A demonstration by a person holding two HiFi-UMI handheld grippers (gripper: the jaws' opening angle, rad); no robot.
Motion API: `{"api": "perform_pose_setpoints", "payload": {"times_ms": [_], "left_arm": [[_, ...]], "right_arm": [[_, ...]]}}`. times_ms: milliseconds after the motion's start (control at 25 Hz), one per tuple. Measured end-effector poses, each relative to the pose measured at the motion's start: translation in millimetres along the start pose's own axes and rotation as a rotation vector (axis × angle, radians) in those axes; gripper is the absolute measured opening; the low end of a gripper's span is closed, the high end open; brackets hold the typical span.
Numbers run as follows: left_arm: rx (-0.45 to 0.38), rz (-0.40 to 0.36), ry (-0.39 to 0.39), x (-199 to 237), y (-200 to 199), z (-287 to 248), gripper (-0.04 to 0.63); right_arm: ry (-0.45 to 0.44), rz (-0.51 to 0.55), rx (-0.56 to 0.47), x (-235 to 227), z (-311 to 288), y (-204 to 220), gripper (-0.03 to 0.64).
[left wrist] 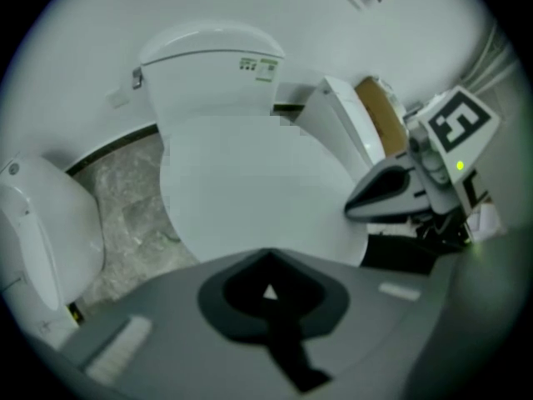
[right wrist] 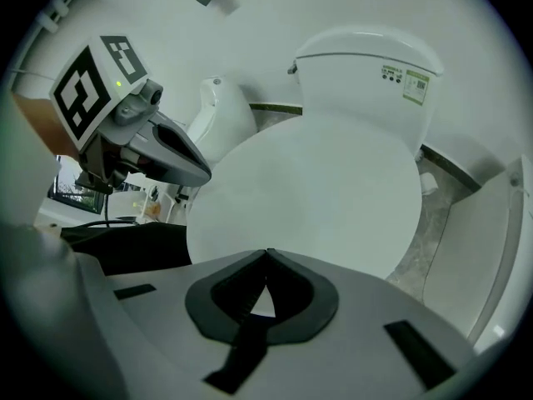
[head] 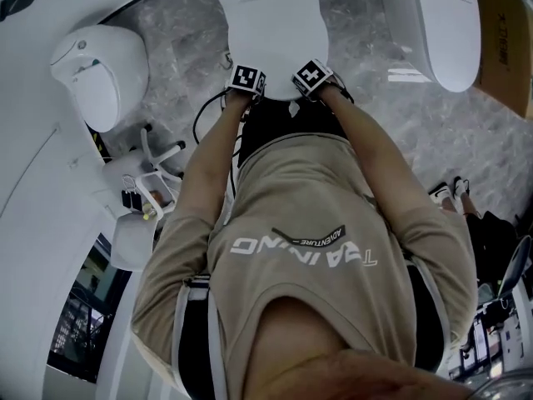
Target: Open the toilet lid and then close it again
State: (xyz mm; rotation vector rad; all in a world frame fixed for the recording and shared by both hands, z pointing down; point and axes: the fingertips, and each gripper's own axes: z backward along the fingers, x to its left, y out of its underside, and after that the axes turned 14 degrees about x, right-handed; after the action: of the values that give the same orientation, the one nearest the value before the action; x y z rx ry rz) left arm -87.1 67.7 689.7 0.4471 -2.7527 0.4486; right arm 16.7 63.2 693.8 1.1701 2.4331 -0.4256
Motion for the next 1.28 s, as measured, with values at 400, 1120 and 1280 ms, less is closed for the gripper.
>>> {"api": "perform_pose_setpoints", "payload": {"times_ms": [400, 1120, 1280], "left_arm": [[0.031, 0.103, -0.001, 7.6, -2.3, -57.9, 0.005], [0.120, 0.026, -0.016, 7.1, 9.4, -134.2, 0.005], [0.102, 0.034, -0.014, 8.4, 6.5, -147.8, 0.005]], "right_arm": [[-0.096, -0.189, 0.114, -10.3, -45.7, 17.9, 0.009], [0.016, -0.307, 0.196, -35.3, -117.9, 52.0, 0.009], [0.011, -0.331, 0.199, -41.1, -131.0, 56.8, 0.009]]}}
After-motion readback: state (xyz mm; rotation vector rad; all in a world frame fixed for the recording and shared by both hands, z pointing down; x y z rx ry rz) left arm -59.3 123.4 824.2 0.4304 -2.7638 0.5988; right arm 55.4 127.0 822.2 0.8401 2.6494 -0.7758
